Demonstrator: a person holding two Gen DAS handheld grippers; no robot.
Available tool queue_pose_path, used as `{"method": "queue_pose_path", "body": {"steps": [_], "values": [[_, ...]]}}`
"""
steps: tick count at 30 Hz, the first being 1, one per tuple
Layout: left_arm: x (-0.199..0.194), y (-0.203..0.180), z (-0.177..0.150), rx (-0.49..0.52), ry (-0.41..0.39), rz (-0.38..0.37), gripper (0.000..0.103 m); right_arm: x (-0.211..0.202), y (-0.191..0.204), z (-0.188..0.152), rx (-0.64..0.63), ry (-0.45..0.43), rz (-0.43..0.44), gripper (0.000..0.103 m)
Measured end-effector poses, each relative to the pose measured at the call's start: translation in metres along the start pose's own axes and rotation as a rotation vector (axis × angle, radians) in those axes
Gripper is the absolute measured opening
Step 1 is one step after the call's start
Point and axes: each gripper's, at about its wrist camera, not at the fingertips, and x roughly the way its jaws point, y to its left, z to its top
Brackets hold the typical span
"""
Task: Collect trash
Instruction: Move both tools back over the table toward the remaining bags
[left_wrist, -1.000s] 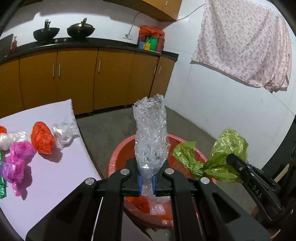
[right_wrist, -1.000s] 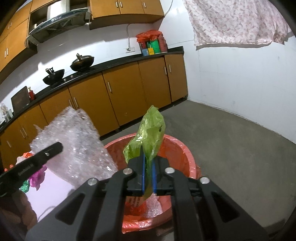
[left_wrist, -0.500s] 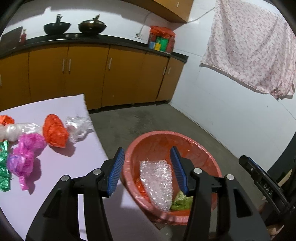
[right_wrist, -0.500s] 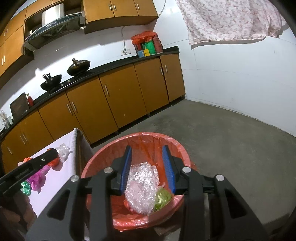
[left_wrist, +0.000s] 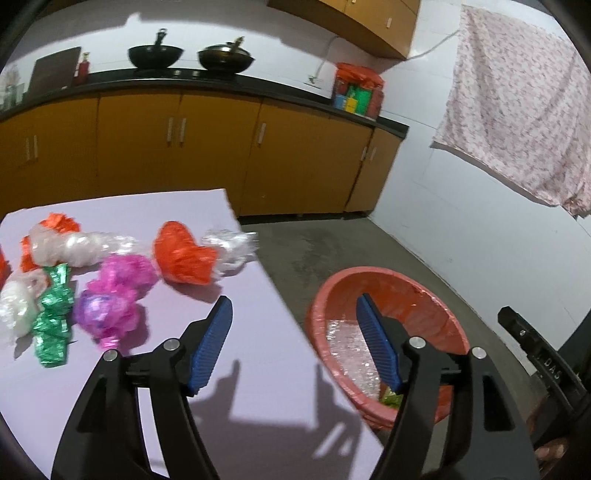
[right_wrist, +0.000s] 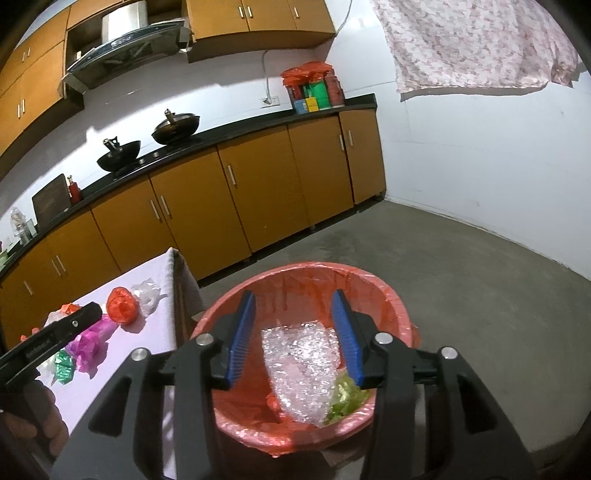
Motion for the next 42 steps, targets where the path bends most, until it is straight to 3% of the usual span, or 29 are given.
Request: {"method": "queue_pose_path", "body": {"steps": [6,12,19,24,31,42], "values": [[-0.024,0.04,-0.004,-0.029,-0.032,0.094,0.079,0.002,0.03,-0.004,-0.038,0.022,0.059,0.052],[-0.053,0.102,-0.011,-0.035,-0.07,0.306,0.087,0.008,0.075,-0.014,-0.09,0.067,0.162,0.058],[-0.078,0.179,-0.02,-0.112,-0.064,0.489,0.094,0.023,0.151,-0.031,-0.156,0.153,0.314,0.072],[-0.082,0.212,-0.024,-0.146,-0.042,0.526,0.096,0.039,0.203,-0.044,-0.19,0.222,0.372,0.078],[-0.072,0.238,-0.026,-0.168,-0.003,0.518,0.096,0.064,0.26,-0.059,-0.258,0.244,0.373,0.081],[-0.046,0.25,-0.02,-0.179,0.047,0.486,0.096,0.104,0.312,-0.075,-0.299,0.301,0.406,0.08]]}}
